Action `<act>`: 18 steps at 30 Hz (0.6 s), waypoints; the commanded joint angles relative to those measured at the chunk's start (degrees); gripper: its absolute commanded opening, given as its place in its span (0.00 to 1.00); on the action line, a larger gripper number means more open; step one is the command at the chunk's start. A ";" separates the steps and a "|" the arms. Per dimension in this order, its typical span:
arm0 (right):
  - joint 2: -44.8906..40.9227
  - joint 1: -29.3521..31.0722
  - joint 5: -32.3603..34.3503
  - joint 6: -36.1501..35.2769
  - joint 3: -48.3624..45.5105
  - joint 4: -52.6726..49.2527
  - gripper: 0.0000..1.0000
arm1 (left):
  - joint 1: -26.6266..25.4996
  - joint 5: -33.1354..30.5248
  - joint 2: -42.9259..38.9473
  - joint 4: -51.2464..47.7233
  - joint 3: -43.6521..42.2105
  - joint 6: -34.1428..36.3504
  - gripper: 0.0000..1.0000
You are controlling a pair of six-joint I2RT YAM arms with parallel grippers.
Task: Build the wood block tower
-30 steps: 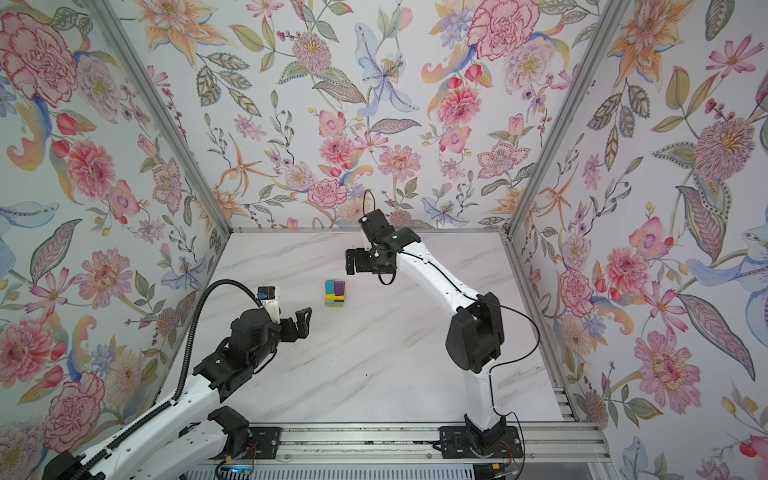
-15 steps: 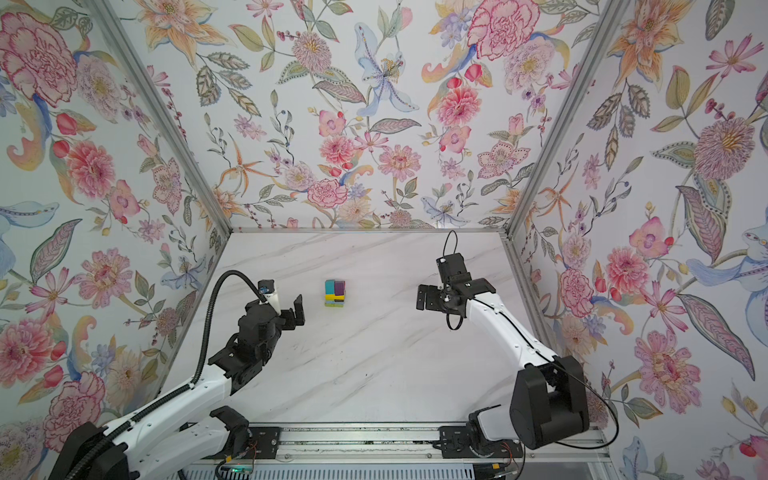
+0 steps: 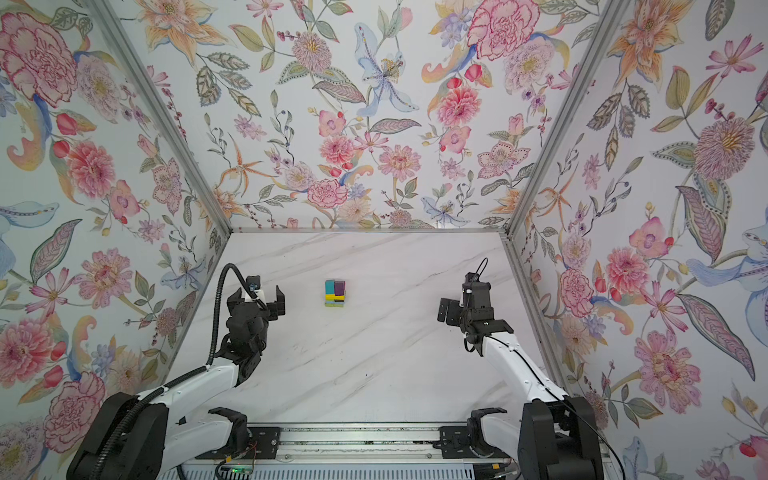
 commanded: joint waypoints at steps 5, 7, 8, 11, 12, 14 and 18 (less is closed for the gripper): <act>3.49 -1.02 0.79 -3.23 -2.59 14.72 0.99 | 8.92 8.53 8.99 13.34 -2.06 -0.95 0.99; 3.69 -0.94 2.97 -4.61 -2.88 17.16 0.99 | 9.02 7.49 12.80 17.32 -2.24 0.26 0.99; 3.54 -0.99 4.07 -5.10 -3.44 18.91 0.99 | 9.08 7.30 13.44 15.54 -1.06 0.30 0.99; 2.82 -1.58 5.92 -6.97 -6.71 26.55 0.99 | 9.54 7.97 14.92 15.16 0.44 1.71 0.99; 2.95 -1.85 6.01 -7.74 -8.11 29.18 0.99 | 9.74 7.79 15.04 15.88 0.29 1.82 0.99; 4.26 -2.45 6.10 -7.85 -10.20 34.12 0.99 | 10.49 8.01 15.18 18.92 -1.07 1.92 0.99; 8.57 -3.30 5.60 -7.11 -12.60 41.27 0.99 | 11.43 8.02 18.46 32.81 -6.38 1.65 0.99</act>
